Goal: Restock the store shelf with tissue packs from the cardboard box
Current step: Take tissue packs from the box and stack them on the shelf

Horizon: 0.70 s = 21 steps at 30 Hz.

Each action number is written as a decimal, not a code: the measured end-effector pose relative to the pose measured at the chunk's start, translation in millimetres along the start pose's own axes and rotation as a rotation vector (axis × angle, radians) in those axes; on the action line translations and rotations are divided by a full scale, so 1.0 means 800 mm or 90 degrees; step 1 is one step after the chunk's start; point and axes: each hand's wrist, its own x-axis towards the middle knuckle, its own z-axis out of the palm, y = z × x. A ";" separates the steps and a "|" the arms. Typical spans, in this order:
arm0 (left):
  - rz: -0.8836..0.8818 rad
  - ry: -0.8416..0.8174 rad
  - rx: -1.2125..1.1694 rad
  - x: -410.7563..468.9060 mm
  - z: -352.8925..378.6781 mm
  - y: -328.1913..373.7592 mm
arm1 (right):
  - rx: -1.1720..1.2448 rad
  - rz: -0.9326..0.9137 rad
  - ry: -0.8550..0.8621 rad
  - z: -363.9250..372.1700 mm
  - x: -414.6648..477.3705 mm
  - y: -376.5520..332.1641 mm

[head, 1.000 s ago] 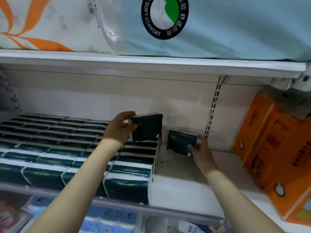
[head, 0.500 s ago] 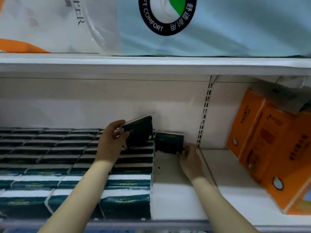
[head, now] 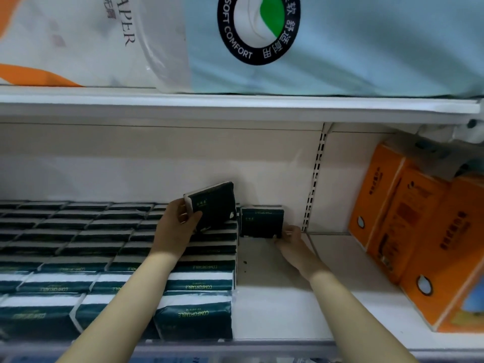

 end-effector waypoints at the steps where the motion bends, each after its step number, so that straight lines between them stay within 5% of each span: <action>1: 0.000 0.004 0.004 0.000 0.000 0.001 | 0.025 -0.009 0.013 0.000 -0.004 -0.004; 6: 0.040 0.019 -0.096 -0.010 0.000 0.016 | 0.120 -0.205 0.228 0.013 -0.032 -0.024; 12: 0.074 -0.104 -0.099 -0.016 0.003 0.018 | 0.034 -0.300 0.001 0.027 -0.063 -0.062; 21: 0.079 -0.186 -0.081 -0.020 0.004 0.022 | 0.040 -0.291 -0.002 0.023 -0.066 -0.060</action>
